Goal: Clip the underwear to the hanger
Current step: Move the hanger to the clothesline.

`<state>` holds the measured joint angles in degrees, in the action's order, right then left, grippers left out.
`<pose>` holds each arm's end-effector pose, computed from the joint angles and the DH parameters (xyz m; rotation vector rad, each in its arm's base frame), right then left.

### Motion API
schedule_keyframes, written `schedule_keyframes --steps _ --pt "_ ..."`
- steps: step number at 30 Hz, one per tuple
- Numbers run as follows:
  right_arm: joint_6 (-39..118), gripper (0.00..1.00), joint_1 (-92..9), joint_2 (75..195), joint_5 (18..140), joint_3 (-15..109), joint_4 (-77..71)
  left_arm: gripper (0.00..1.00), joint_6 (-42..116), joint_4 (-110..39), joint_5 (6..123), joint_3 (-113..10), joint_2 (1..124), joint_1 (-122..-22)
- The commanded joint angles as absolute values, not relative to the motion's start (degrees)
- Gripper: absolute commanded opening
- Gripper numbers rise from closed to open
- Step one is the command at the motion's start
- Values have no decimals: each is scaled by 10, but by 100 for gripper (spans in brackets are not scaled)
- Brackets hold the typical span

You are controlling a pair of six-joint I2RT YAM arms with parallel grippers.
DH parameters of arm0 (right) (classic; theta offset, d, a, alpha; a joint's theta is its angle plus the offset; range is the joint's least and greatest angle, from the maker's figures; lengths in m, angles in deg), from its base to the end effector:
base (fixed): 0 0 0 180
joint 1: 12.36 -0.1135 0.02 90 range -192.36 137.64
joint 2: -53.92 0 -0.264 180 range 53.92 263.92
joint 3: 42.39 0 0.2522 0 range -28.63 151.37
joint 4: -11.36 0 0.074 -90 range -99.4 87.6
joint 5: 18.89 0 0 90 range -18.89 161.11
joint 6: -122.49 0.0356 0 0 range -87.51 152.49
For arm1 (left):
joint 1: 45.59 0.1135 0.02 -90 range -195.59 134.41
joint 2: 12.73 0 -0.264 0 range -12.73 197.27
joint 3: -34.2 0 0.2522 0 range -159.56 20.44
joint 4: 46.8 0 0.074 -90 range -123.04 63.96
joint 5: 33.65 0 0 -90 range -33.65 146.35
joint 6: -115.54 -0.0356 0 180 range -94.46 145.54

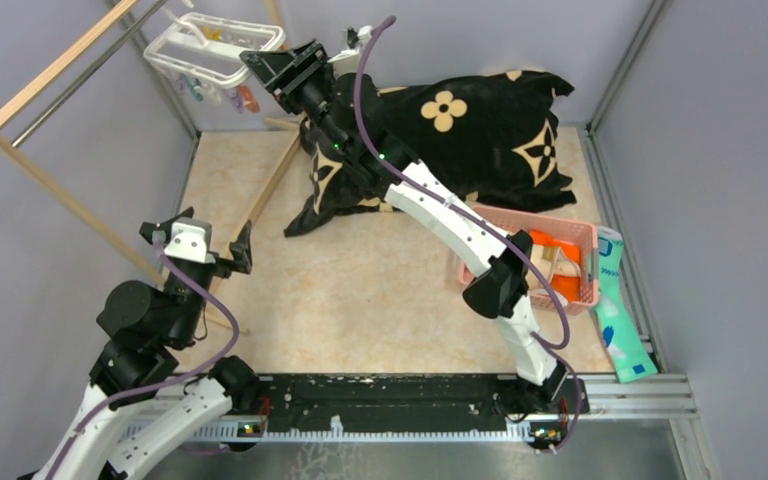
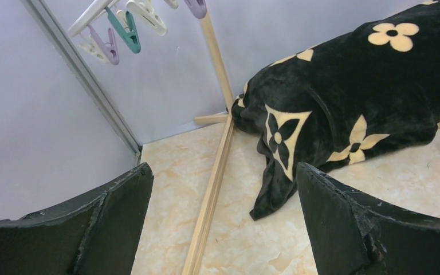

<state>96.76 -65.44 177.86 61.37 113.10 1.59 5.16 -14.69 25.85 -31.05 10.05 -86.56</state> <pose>0.2953 0.3830 0.5050 0.3050 1.3462 1.6666 0.0614 -0.0294 0.4048 0.3080 1.3817 0.0725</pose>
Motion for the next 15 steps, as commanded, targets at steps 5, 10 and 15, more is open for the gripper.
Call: schedule_keyframes --steps 5,10,15 --pt "1029 50 -638 1784 641 1132 35 100 53 -142 275 -313 105 -863" --pt "1041 49 -624 1805 640 1150 21 100 42 -150 283 -312 104 -863" --pt "1048 37 -614 1816 645 1158 15 100 -6 -171 284 -308 104 -863"
